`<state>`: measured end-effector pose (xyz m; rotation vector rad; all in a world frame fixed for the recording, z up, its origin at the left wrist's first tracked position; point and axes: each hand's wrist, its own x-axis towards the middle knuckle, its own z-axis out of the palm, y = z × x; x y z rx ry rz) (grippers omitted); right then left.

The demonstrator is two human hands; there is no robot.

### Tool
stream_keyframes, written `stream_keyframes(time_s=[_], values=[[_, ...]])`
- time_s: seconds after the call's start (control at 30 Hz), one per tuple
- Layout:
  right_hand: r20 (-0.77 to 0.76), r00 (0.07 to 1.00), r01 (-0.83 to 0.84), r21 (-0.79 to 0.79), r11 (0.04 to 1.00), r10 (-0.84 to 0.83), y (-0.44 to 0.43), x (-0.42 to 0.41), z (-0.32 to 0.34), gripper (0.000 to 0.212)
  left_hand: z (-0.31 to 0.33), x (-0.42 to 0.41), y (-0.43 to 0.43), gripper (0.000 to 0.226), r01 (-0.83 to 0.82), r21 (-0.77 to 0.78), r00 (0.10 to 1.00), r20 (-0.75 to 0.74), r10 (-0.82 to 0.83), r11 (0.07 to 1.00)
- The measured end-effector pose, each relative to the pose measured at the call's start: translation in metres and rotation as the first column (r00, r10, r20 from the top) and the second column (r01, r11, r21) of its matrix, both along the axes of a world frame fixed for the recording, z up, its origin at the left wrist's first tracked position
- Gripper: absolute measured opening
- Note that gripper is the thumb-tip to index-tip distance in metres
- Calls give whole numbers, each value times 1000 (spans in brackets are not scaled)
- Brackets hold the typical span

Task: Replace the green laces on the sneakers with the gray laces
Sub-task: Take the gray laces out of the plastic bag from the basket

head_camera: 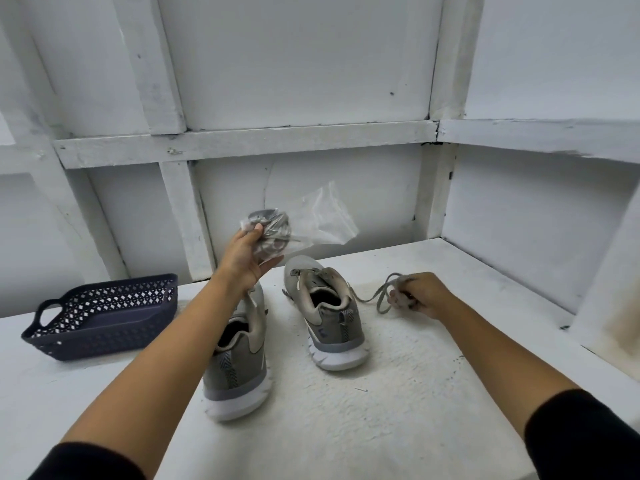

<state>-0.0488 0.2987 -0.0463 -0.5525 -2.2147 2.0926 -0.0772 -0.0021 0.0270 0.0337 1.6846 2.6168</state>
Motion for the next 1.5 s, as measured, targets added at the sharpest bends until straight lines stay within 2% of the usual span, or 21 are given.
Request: stream_keyframes(time_s=[0.07, 0.17, 0.27, 0.33, 0.47, 0.53, 0.6, 0.67, 0.73, 0.83, 0.9, 0.97, 1.07, 1.23, 1.33, 1.5], values=[[24, 999, -46, 236, 971, 41, -1, -4, -5, 29, -1, 1, 6, 9, 7, -17, 1000, 3, -7, 1000], [66, 991, -131, 489, 862, 113, -5, -8, -8, 32, -1, 2, 10, 9, -4, -39, 1000, 6, 4, 999], [122, 972, -230, 656, 719, 199, -11, -11, -7, 20, -1, 2, 7, 9, -22, -52, 1000, 8, 22, 998], [200, 947, -318, 689, 651, 251, -12, -14, -2, 32, -1, 4, 7, 10, -26, -63, 1000, 8, 27, 998], [364, 864, -503, 590, 631, 348, -10, -11, 22, 51, -1, 6, 8, 9, -35, -70, 999, 5, 35, 997], [415, 839, -542, 574, 614, 352, -7, -10, 34, 53, -1, 7, 8, 8, -37, -69, 999, 7, 37, 997], [404, 837, -543, 531, 651, 368, -6, -7, 44, 51, 0, 8, 8, 8, -37, -69, 999, 8, 37, 997], [321, 866, -499, 518, 695, 383, -6, -8, 51, 48, 0, 8, 9, 9, -37, -70, 999, 7, 38, 997], [163, 908, -414, 498, 762, 387, -10, -9, 56, 42, 0, 9, 8, 8, -36, -69, 999, 6, 36, 997], [-147, 936, -275, 268, 923, 321, -28, -9, 70, 22, 0, 9, 7, 8, -32, -69, 999, 6, 33, 997], [-282, 910, -280, 120, 953, 303, -43, -9, 83, 15, 1, 10, 4, 8, -29, -71, 1000, 1, 29, 997], [-339, 875, -326, 115, 938, 345, -56, -11, 92, 13, 2, 10, 0, 8, -27, -69, 1000, -9, 27, 997], [-313, 872, -350, 137, 927, 376, -73, -16, 95, 15, 6, 12, -13, 8, -22, -40, 999, -28, 21, 999], [-197, 864, -474, -10, 880, 463, -98, -17, 97, 21, 12, 17, -38, 19, 60, -26, 994, -86, -62, 998], [-130, 845, -519, 38, 854, 519, -116, -20, 99, 17, 18, 19, -53, 20, 73, -99, 993, -90, -82, 992], [-118, 819, -555, 87, 828, 561, -146, -21, 102, 36, 25, 22, -73, 15, -32, -211, 994, -111, 9, 977]])
